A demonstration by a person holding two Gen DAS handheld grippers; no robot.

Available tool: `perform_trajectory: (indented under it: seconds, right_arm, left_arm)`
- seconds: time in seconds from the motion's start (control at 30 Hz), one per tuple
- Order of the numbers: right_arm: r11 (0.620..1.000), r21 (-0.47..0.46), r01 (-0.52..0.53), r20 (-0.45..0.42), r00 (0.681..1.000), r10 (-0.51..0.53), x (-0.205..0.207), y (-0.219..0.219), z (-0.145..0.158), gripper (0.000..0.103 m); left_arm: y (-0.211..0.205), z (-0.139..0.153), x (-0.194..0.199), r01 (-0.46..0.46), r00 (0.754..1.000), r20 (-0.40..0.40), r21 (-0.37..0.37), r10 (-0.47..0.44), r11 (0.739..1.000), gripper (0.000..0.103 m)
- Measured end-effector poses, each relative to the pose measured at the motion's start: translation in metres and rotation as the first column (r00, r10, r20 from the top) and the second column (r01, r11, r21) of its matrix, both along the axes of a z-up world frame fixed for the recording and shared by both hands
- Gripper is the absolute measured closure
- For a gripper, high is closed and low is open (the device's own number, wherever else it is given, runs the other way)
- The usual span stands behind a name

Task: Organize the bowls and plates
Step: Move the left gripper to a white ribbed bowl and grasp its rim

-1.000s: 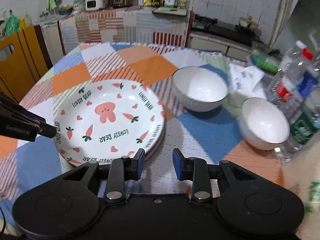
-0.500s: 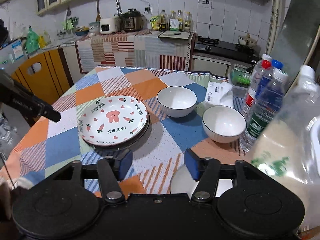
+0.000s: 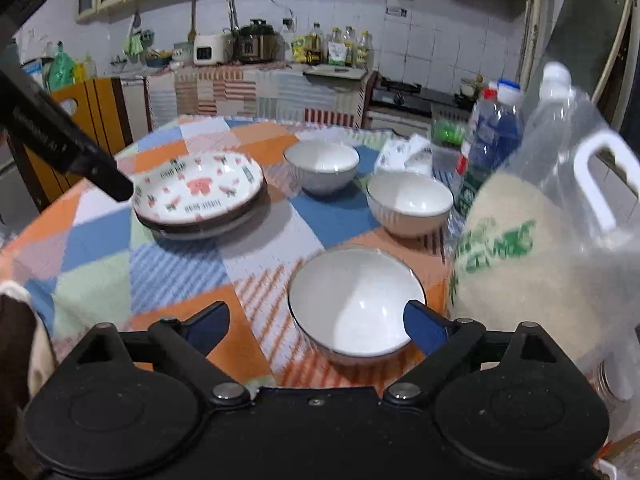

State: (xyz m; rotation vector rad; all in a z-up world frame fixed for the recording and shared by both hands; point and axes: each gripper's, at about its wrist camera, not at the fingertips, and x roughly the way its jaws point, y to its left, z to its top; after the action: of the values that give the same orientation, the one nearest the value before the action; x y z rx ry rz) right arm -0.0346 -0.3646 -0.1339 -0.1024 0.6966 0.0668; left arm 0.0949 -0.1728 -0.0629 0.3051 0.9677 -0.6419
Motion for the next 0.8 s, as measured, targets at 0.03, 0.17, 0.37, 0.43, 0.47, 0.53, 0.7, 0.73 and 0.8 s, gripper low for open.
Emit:
perform_trajectory:
  seconds: [0.03, 0.17, 0.37, 0.43, 0.47, 0.53, 0.7, 0.73, 0.8]
  right_arm:
    - [1.0, 0.001, 0.006, -0.003, 1.0, -0.006, 0.0, -0.002, -0.004, 0.007]
    - [0.998, 0.026, 0.062, -0.066, 0.996, -0.06, 0.012, -0.013, -0.027, 0.007]
    - [0.993, 0.053, 0.108, -0.139, 0.985, -0.1, 0.03, -0.026, -0.06, 0.007]
    - [0.99, 0.063, 0.123, -0.158, 0.981, -0.111, 0.037, -0.029, -0.069, 0.007]
    - [0.989, 0.07, 0.129, -0.162, 0.98, -0.117, 0.04, -0.031, -0.073, 0.007]
    - [0.987, 0.077, 0.141, -0.162, 0.979, -0.127, 0.044, -0.033, -0.079, 0.007]
    - [0.99, 0.071, 0.12, -0.154, 0.982, -0.108, 0.053, -0.028, -0.085, 0.007]
    - [0.991, 0.067, 0.113, -0.154, 0.983, -0.102, 0.054, -0.027, -0.086, 0.007]
    - [0.992, 0.06, 0.108, -0.148, 0.984, -0.098, 0.056, -0.025, -0.087, 0.007]
  left_arm:
    - [-0.005, -0.004, 0.001, 0.006, 1.0, 0.002, -0.011, -0.006, 1.0, 0.039]
    - [-0.035, -0.025, 0.008, 0.059, 0.998, 0.001, -0.03, -0.059, 0.998, 0.036]
    - [-0.078, -0.06, 0.019, 0.093, 0.994, -0.054, -0.074, -0.097, 0.993, 0.036]
    - [-0.09, -0.072, 0.022, 0.091, 0.992, -0.077, -0.078, -0.097, 0.993, 0.036]
    - [-0.095, -0.079, 0.025, 0.09, 0.991, -0.091, -0.079, -0.097, 0.993, 0.036]
    - [-0.102, -0.089, 0.03, 0.079, 0.99, -0.114, -0.081, -0.088, 0.994, 0.036]
    - [-0.11, -0.102, 0.039, 0.045, 0.987, -0.149, -0.099, -0.059, 0.994, 0.038]
    - [-0.111, -0.104, 0.041, 0.041, 0.987, -0.154, -0.104, -0.057, 0.994, 0.038]
    - [-0.112, -0.107, 0.044, 0.031, 0.986, -0.158, -0.111, -0.048, 0.993, 0.041]
